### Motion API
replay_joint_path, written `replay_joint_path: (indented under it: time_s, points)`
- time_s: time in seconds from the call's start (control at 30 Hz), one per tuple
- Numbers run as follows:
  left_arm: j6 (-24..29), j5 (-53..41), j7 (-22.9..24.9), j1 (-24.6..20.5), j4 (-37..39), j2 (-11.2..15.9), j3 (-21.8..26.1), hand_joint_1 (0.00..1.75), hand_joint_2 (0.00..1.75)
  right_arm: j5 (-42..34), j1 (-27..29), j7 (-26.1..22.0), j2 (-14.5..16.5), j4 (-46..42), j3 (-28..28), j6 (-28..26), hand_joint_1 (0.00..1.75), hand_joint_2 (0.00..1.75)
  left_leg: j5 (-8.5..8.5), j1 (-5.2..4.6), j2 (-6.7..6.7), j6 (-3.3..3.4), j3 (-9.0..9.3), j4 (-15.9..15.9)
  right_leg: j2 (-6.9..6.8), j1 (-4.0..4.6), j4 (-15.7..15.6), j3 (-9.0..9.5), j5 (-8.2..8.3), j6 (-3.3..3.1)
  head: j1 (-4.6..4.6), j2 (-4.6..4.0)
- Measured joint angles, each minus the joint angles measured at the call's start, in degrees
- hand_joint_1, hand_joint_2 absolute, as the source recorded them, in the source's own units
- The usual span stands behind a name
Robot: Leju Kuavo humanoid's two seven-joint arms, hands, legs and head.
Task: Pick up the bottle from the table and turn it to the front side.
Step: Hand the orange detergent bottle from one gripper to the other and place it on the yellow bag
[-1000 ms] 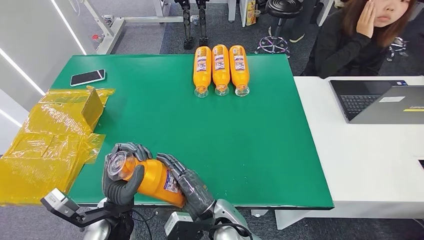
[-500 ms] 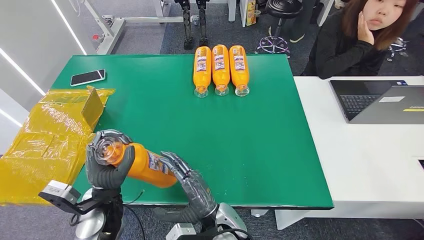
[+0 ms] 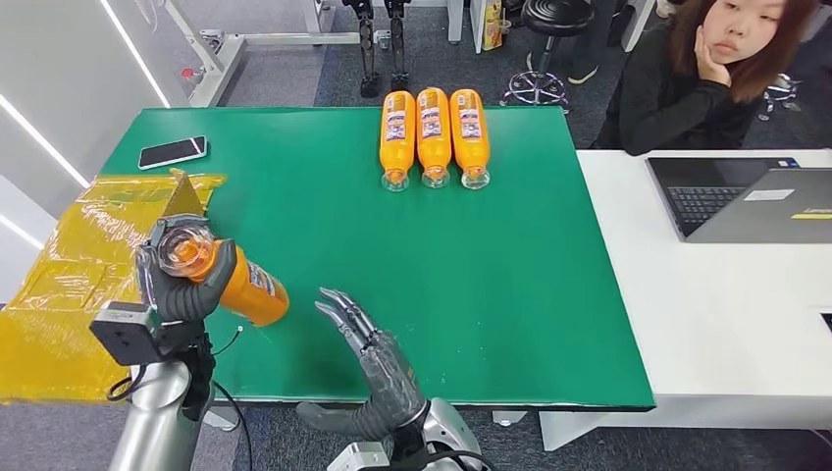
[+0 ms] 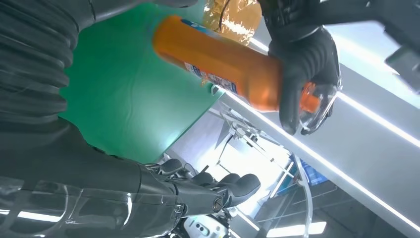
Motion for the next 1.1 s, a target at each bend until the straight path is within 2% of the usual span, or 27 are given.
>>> replay_joint_path:
  time_s: [0.1,0.23,0.3,0.37,0.47,0.57,0.63,0.83,0.93,1.1]
  points:
    - [6.18,-7.08,0.89,-2.38,2.44,1.43,-0.11,1.75,1.75,-0.22,-0.17,0.01,0.0,0.04,0.31,0.11,0.0,1.75,0.01,0.0,0.0,-0.01,0.02,0.0,0.01,0.0,0.0,-0.01,0.0,-0.01,-0.01,0.0]
    - [23.33,-34.62,6.31,-8.31,10.01,4.65,-2.12,1.75,1.75,-1.46,-0.35,-0.76,0.0,0.52,0.53,0.31,0.0,1.75,0.08,0.04,-0.01,-0.11,0.0,-0.01,-0.01,0.02,0.03,-0.02,0.04,-0.07,0.01,0.0]
    - [26.16,-42.52,7.33,-10.64,13.21,6.06,-2.96,1.75,1.75,-1.64,-0.39,-0.95,0.0,0.78,0.62,0.32,0.0,1.75,0.09,0.04,-0.01,-0.12,0.01,-0.01,0.0,0.02,0.05,-0.02,0.06,-0.1,-0.01,0.0]
    - [26.82,-43.93,8.7,-12.1,15.53,6.77,-3.78,1.75,1.75,-1.64,-0.42,-0.97,0.0,0.97,0.7,0.32,0.0,1.75,0.09,0.04,0.02,-0.12,0.02,-0.01,0.04,0.02,0.05,-0.04,0.07,-0.1,0.01,0.0]
    - [27.73,-50.1,13.66,-14.47,19.52,7.58,-5.67,1.75,1.75,-2.06,-0.49,-0.96,0.0,1.2,0.94,0.47,0.0,1.75,0.09,0.04,0.02,-0.13,0.01,-0.01,0.05,0.02,0.04,-0.05,0.07,-0.1,0.01,0.0]
    - [27.75,-58.48,19.17,-17.62,26.08,8.52,-8.33,1.75,1.75,-3.53,-0.66,-1.02,0.0,1.57,1.32,0.62,0.0,1.75,0.1,0.03,0.03,-0.13,0.01,-0.01,0.06,0.02,0.04,-0.05,0.08,-0.11,0.02,0.0]
    - [27.57,-60.85,21.02,-19.4,30.76,9.05,-9.73,1.75,1.75,-4.62,-0.8,-1.1,0.0,1.88,1.65,0.6,0.0,1.75,0.1,0.03,0.12,-0.13,0.01,-0.01,0.13,0.02,0.05,-0.07,0.11,-0.14,0.01,0.0]
    - [23.09,-62.87,22.11,-21.84,40.52,9.84,-12.21,1.75,1.75,-6.9,-1.09,-1.23,-0.08,2.69,2.25,0.55,0.0,1.75,0.1,0.03,0.2,-0.13,0.0,-0.01,0.2,0.02,0.05,-0.14,0.11,-0.15,0.0,0.0]
    - [21.09,-63.48,22.18,-21.9,43.2,9.63,-13.03,1.75,1.75,-7.43,-1.11,-1.24,-0.2,2.81,2.38,0.38,0.0,1.75,0.1,0.04,0.2,-0.14,-0.05,-0.02,0.2,0.03,0.05,-0.18,0.11,-0.16,0.01,0.0]
    - [20.68,-63.65,22.33,-21.91,45.35,9.32,-13.7,1.75,1.75,-7.65,-1.11,-1.24,-0.35,3.0,2.42,0.23,0.0,1.75,0.1,0.03,0.2,-0.14,-0.07,-0.01,0.2,0.02,0.04,-0.21,0.12,-0.15,0.01,0.0]
